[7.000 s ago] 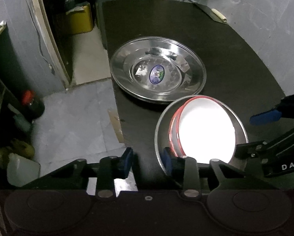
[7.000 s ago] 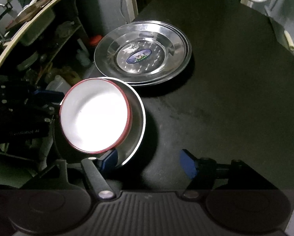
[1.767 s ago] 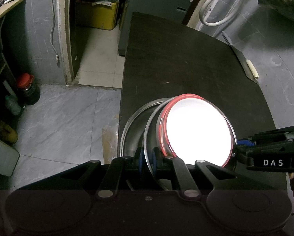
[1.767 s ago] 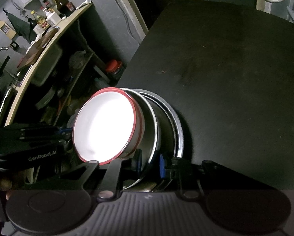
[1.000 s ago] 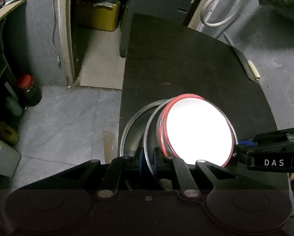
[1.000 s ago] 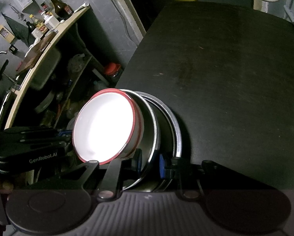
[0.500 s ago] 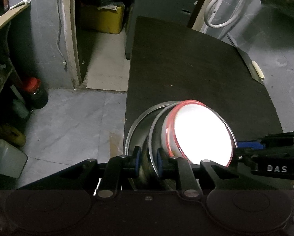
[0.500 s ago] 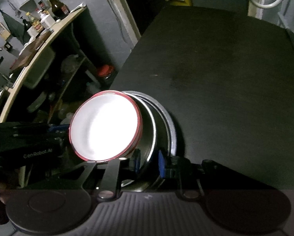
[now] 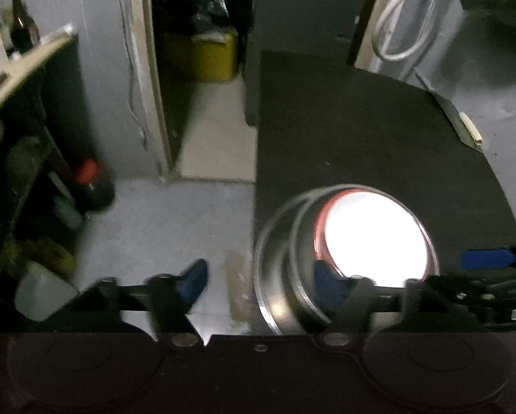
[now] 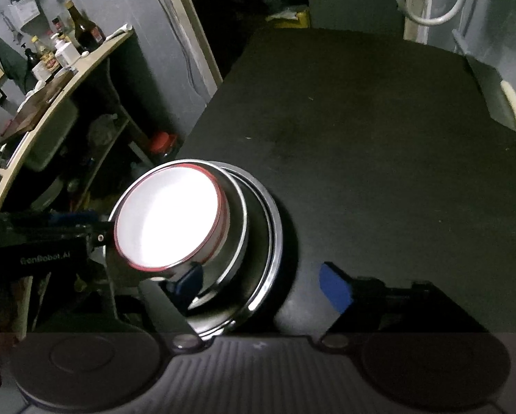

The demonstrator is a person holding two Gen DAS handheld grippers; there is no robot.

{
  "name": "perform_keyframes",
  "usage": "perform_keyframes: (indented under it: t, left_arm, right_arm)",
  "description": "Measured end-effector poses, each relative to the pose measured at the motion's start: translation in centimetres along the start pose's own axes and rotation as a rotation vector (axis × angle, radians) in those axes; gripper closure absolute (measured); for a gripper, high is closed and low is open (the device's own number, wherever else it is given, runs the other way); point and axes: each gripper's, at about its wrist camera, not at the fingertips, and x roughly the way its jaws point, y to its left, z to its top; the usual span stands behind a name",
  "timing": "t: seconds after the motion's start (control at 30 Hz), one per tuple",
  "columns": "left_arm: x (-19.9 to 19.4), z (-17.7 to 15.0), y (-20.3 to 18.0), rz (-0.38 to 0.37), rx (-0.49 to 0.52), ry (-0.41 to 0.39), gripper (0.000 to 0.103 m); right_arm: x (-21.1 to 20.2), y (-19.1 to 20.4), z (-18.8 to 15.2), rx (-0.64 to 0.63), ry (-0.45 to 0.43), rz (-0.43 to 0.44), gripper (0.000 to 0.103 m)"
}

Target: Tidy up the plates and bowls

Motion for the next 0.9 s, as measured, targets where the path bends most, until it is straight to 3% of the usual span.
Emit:
perform_keyframes:
  t: [0.37, 0.6, 0.9]
  left_arm:
    - [-2.8, -1.3, 1.4, -0.035, -0.002, -0.033, 0.018]
    - [-4.0, -2.0, 1.9, -0.038, 0.008, -0.042, 0.006]
    - [-5.3, -4.0, 3.6, -0.083, 0.006, -0.078, 0.004]
  right_arm:
    - [-3.1, 0.1, -2.6, 0.065, -0.114, -0.017, 0.015]
    - [-5.0, 0.6, -4.1, 0.098, -0.204, -0.053, 0.008]
    - [-6.2, 2.0, -7.2, 0.121, -0.265, -0.053, 0.0]
